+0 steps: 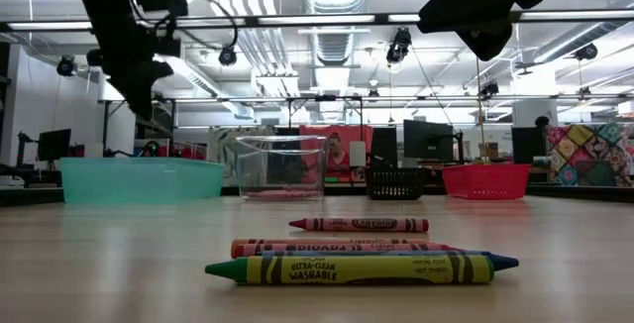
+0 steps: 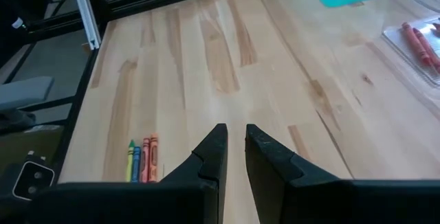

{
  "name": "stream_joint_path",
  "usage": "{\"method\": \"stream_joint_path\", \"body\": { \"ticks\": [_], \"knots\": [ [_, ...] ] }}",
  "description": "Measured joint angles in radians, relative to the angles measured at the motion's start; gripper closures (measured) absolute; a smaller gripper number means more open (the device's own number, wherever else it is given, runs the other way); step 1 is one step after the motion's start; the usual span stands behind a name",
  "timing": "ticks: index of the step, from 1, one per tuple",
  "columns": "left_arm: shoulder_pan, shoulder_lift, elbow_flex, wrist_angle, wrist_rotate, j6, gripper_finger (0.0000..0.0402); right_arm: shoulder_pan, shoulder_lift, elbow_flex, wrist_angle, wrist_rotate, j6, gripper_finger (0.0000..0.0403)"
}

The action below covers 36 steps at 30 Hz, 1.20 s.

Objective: Sort crayons
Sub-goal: Put the blue crayon into the green transparent bin, then put the red crayon into the transparent bin

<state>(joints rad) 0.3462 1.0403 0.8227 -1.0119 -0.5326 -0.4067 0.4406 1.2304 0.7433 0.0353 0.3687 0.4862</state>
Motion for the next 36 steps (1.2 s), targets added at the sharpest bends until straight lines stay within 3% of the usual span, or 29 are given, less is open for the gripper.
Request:
{"method": "stream_joint_path", "body": {
  "ticks": [7, 12, 23, 29, 36],
  "knots": [
    [0.324, 0.09, 0.0, 0.095, 0.068, 0.184, 0.0402, -0.001, 0.0, 0.0, 0.0, -0.001, 0.001, 0.036],
    [0.435, 0.206, 0.0, 0.228, 0.146, 0.307, 0.0402, -0.001, 0.0, 0.0, 0.0, -0.001, 0.001, 0.036],
    [0.467, 0.4, 0.0, 0.391, 0.149, 0.343, 0.0374, -0.001, 0.0, 0.0, 0.0, -0.001, 0.001, 0.036],
    [0.467, 0.414, 0.002, 0.409, 0.084, 0.324, 0.0339, -0.001, 0.0, 0.0, 0.0, -0.001, 0.002, 0.036],
    [0.455, 0.369, 0.002, 0.401, 0.079, 0.32, 0.0313, -0.008, 0.0, 0.0, 0.0, 0.0, 0.002, 0.036]
  ]
}}
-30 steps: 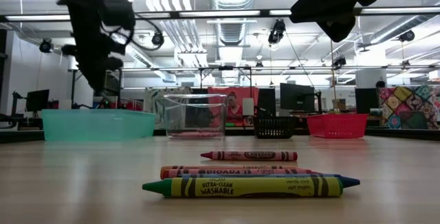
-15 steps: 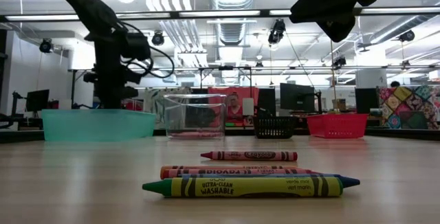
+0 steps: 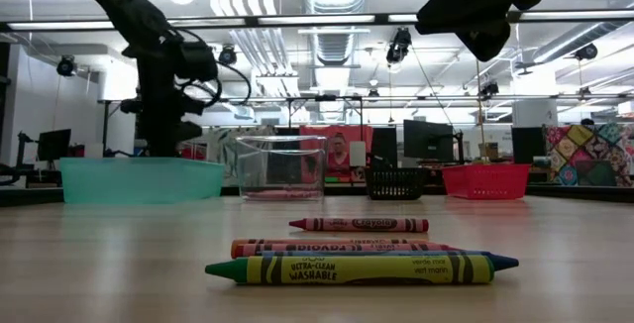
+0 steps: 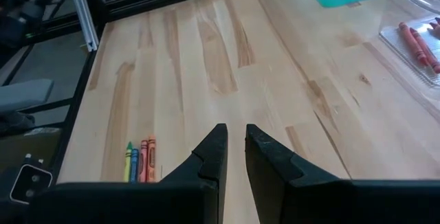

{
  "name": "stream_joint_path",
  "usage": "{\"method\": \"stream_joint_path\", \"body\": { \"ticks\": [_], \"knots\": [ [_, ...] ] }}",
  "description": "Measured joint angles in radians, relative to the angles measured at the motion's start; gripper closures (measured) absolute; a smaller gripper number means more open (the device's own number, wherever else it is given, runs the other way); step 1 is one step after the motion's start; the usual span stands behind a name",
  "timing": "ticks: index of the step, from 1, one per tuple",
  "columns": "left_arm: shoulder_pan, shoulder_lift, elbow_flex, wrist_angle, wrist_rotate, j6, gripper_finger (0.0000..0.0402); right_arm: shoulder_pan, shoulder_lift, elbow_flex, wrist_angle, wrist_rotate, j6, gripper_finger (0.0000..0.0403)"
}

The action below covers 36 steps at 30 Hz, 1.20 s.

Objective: Sort crayons
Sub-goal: Put the red crayon into the transparent bin

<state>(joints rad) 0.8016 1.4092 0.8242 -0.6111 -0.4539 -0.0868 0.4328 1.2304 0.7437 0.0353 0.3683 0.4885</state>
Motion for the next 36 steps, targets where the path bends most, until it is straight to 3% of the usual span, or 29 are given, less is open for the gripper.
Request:
{"method": "stream_joint_path", "body": {
  "ticks": [8, 19, 30, 36],
  "knots": [
    [-0.125, -0.166, -0.001, -0.014, 0.026, -0.023, 0.031, -0.013, 0.002, 0.0, 0.001, 0.0, 0.032, 0.036],
    [-0.533, -0.4, -0.002, -0.005, 0.012, -0.146, 0.031, -0.02, 0.002, 0.005, 0.068, 0.0, 0.037, 0.036],
    [-0.987, -0.447, -0.002, 0.019, -0.248, -0.298, 0.031, -0.061, 0.002, 0.05, 0.037, -0.002, 0.033, 0.036],
    [-1.17, -0.434, -0.035, 0.15, -0.326, -0.263, 0.031, -0.068, 0.017, 0.094, 0.004, -0.003, 0.027, 0.036]
  ]
}}
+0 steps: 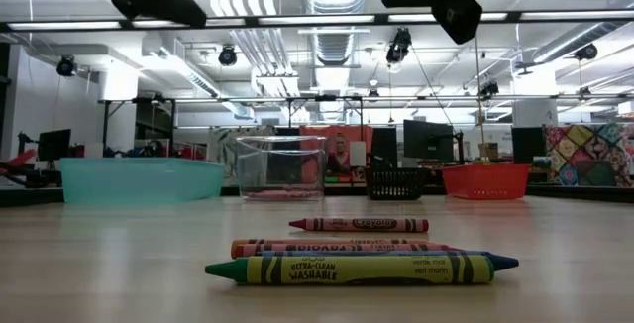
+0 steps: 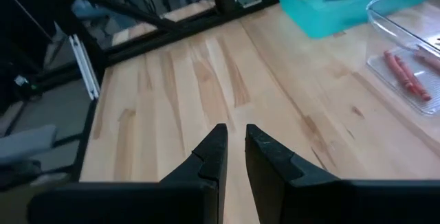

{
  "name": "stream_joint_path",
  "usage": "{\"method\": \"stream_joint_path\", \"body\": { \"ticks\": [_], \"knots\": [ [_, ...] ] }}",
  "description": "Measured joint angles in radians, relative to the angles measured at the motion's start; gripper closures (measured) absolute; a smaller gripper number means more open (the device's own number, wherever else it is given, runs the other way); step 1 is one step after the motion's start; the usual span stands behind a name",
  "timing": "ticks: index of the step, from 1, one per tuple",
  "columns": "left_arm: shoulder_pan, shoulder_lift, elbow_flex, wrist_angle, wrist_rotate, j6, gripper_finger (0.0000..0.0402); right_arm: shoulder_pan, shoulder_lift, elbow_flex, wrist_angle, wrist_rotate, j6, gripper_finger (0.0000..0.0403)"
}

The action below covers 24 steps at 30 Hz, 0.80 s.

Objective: Sort crayons
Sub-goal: Put the red crayon into the transparent bin

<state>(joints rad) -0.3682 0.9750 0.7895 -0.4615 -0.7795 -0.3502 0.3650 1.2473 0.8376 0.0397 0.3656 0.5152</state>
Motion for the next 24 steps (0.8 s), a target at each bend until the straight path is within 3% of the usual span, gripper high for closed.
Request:
{"method": "stream_joint_path", "body": {
  "ticks": [4, 11, 18, 24],
  "knots": [
    [-0.083, 0.019, -0.071, 0.197, -0.006, 0.109, 0.031, -0.004, 0.057, 0.071, -0.094, -0.006, -0.003, 0.036],
    [-0.155, 0.048, -0.181, 0.49, 0.032, 0.235, 0.031, -0.018, 0.228, 0.319, -0.453, -0.006, -0.003, 0.036],
    [-0.155, 0.045, -0.184, 0.514, 0.03, 0.242, 0.031, -0.026, 0.414, 0.585, -0.781, -0.046, -0.006, 0.036],
    [-0.156, 0.045, -0.176, 0.518, 0.029, 0.245, 0.031, -0.026, 0.526, 0.704, -0.827, -0.175, -0.067, 0.036]
  ]
}}
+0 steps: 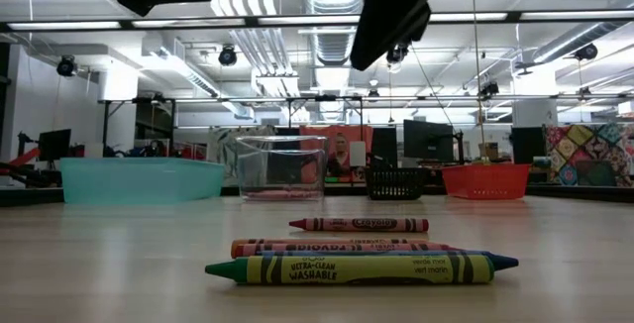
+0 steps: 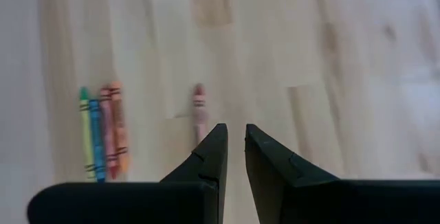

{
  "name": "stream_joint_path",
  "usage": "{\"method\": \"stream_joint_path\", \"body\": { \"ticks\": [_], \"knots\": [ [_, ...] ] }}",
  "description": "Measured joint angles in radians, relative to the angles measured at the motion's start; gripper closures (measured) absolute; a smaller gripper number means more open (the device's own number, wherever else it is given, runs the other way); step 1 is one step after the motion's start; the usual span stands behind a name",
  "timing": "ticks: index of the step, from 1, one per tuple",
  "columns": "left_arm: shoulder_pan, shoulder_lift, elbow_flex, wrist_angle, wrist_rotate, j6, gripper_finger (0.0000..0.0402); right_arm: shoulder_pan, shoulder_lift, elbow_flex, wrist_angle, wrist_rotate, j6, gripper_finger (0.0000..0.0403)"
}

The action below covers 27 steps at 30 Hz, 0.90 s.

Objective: Sort crayons
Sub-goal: Put the red crayon into the transparent bin

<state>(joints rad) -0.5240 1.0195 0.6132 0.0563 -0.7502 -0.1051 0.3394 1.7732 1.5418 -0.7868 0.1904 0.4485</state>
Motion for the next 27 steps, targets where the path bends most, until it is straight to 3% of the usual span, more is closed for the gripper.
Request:
{"method": "stream_joint_path", "body": {
  "ticks": [7, 16, 27],
  "knots": [
    [0.0, 0.0, 0.0, 0.006, 0.0, -0.003, 0.031, 0.0, 0.087, 0.03, -0.003, -0.045, -0.008, 0.036],
    [0.0, 0.0, 0.0, 0.007, -0.001, -0.008, 0.031, 0.011, 0.162, 0.019, 0.008, -0.14, -0.152, 0.036],
    [0.0, 0.007, 0.0, 0.008, -0.001, -0.008, 0.031, 0.012, 0.241, 0.02, 0.019, -0.147, -0.108, 0.036]
  ]
}}
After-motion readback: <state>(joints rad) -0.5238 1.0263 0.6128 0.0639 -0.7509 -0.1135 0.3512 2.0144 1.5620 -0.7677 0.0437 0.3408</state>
